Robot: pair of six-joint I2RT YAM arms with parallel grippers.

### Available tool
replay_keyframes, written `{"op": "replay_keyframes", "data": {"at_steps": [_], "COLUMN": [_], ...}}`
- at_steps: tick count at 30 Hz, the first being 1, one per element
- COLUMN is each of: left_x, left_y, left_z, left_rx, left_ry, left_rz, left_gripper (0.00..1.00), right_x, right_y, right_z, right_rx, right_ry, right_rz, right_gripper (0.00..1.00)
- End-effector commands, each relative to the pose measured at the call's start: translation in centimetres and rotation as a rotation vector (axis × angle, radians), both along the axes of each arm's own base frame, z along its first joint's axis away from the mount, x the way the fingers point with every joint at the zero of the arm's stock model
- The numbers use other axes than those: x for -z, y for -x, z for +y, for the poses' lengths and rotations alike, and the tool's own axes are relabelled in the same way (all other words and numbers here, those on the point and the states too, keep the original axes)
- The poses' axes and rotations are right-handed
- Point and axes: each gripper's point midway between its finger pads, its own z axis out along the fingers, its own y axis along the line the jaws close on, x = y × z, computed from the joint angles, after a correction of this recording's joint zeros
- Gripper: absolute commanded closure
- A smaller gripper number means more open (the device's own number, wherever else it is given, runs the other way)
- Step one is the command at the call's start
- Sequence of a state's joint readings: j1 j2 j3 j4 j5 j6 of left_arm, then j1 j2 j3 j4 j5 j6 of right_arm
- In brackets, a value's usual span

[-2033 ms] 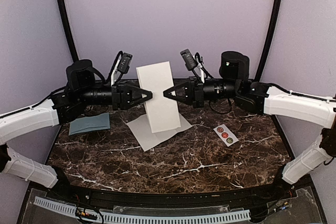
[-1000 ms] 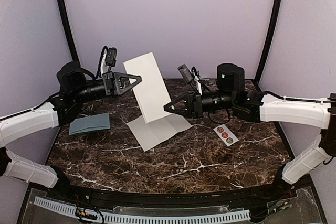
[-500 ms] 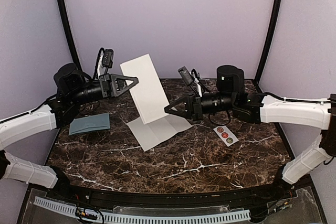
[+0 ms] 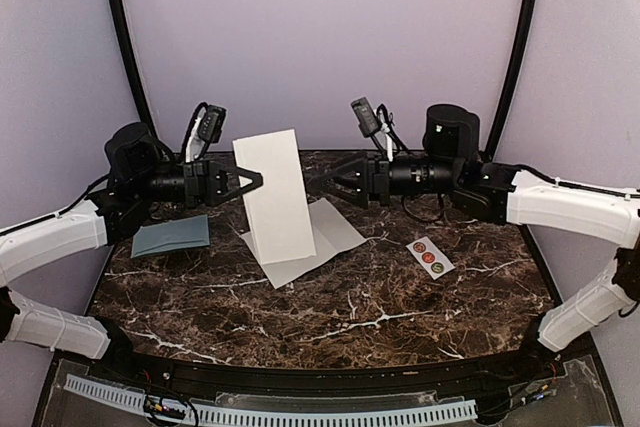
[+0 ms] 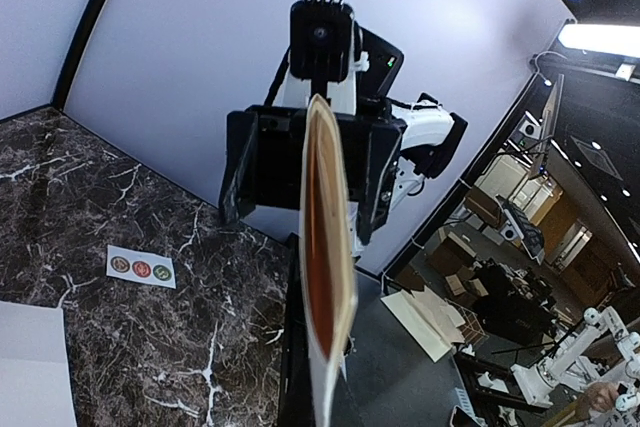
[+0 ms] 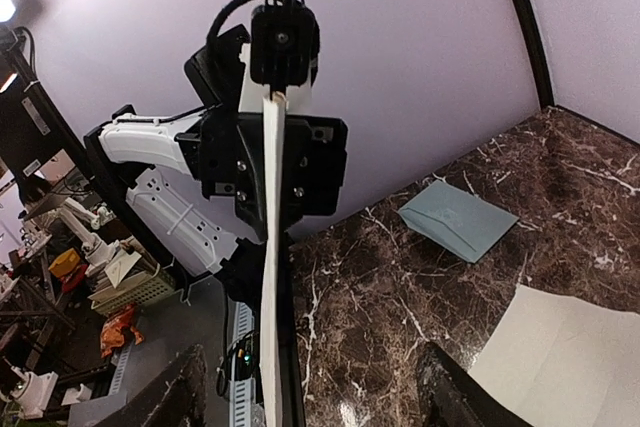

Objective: Place the letter into the envelope and seal it

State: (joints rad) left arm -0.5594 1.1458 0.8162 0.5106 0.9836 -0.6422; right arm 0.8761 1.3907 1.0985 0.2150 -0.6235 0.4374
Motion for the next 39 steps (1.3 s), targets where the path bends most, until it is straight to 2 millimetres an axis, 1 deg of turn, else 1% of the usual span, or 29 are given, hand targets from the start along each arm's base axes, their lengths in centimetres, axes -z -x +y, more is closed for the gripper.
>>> {"op": "replay_keyframes", "data": {"at_steps": [1,4,6,8,11,17,19,20,21,22,24,25,26,27,28,29,30,31,32,33,34,36,38,39], "left_x": [1.2,1.8,1.9,1.7,1.7,1.8,1.9,1.9,2.0,2.1,2.6,3.3,3.9,4.8,5.5,6.6,7.3,8.5,9.2,10.6,11.4,14.5,16.8,18.1], "left_y": [1.7,1.5,1.4,1.5,1.6,1.6,1.5,1.4,1.3,1.1,0.2,-0.8,-2.1,-2.4,-3.6,-4.2,-5.1,-5.7,-6.5,-7.1,-8.1,-9.1,-9.7,-9.7], "left_z": [-0.4,-0.6,-0.7,-0.9,-1.2,-1.3,-1.3,-1.3,-1.3,-1.3,-1.2,-0.9,-0.6,-0.2,0.3,1.0,1.6,2.4,3.2,4.1,5.1,8.1,11.1,13.0], "left_rx": [0.079,0.066,0.07,0.078,0.084,0.085,0.079,0.075,0.065,0.054,-0.004,-0.074,-0.153,-0.191,-0.262,-0.305,-0.366,-0.411,-0.471,-0.517,-0.597,-0.755,-0.9,-0.972], "left_ry": [-0.062,-0.083,-0.083,-0.077,-0.073,-0.067,-0.069,-0.071,-0.075,-0.078,-0.102,-0.133,-0.156,-0.186,-0.206,-0.228,-0.24,-0.254,-0.258,-0.279,-0.287,-0.34,-0.338,-0.329], "left_rz": [-0.026,-0.019,-0.02,-0.025,-0.027,-0.023,-0.019,-0.016,-0.008,-0.003,0.021,0.047,0.064,0.097,0.117,0.17,0.199,0.261,0.309,0.357,0.407,0.55,0.669,0.713], "left_gripper": [1.0,1.0,1.0,1.0,1.0,1.0,1.0,1.0,1.0,1.0,0.86,0.74,0.71,0.67,0.59,0.54,0.48,0.45,0.39,0.36,0.31,0.25,0.17,0.16], "right_x": [-3.0,-3.0,-2.6,-2.0,-1.5,-1.4,-1.5,-1.6,-1.6,-1.8,-1.9,-2.0,-2.1,-2.3,-2.2,-2.1,-1.9,-1.4,-1.0,-0.6,-0.2,0.8,1.4,1.7], "right_y": [0.1,1.2,1.2,0.9,0.9,1.2,1.5,1.5,1.3,0.8,-0.7,-1.6,-2.4,-3.1,-3.9,-4.5,-5.0,-5.6,-5.8,-6.1,-6.2,-6.5,-6.6,-6.7], "right_z": [1.3,2.4,2.8,3.2,3.6,4.0,4.1,4.1,4.1,3.9,2.9,2.0,1.0,0.0,-1.1,-2.0,-2.8,-3.6,-4.2,-4.6,-5.0,-5.6,-6.2,-6.4], "right_rx": [-0.055,-0.113,-0.118,-0.116,-0.131,-0.165,-0.181,-0.182,-0.167,-0.124,-0.013,0.045,0.096,0.135,0.176,0.211,0.243,0.273,0.29,0.309,0.325,0.355,0.378,0.388], "right_ry": [-0.051,-0.051,-0.043,-0.033,-0.031,-0.048,-0.061,-0.065,-0.065,-0.065,-0.057,-0.061,-0.068,-0.081,-0.088,-0.092,-0.087,-0.077,-0.066,-0.057,-0.046,-0.015,0.006,0.015], "right_rz": [-0.082,-0.099,-0.091,-0.074,-0.052,-0.037,-0.036,-0.034,-0.034,-0.046,-0.069,-0.076,-0.074,-0.07,-0.063,-0.059,-0.055,-0.053,-0.05,-0.047,-0.046,-0.042,-0.049,-0.052], "right_gripper": [0.32,0.33,0.35,0.39,0.55,0.69,0.83,0.96,1.0,1.0,1.0,1.0,1.0,1.0,1.0,1.0,1.0,1.0,1.0,1.0,1.0,1.0,1.0,1.0]}}
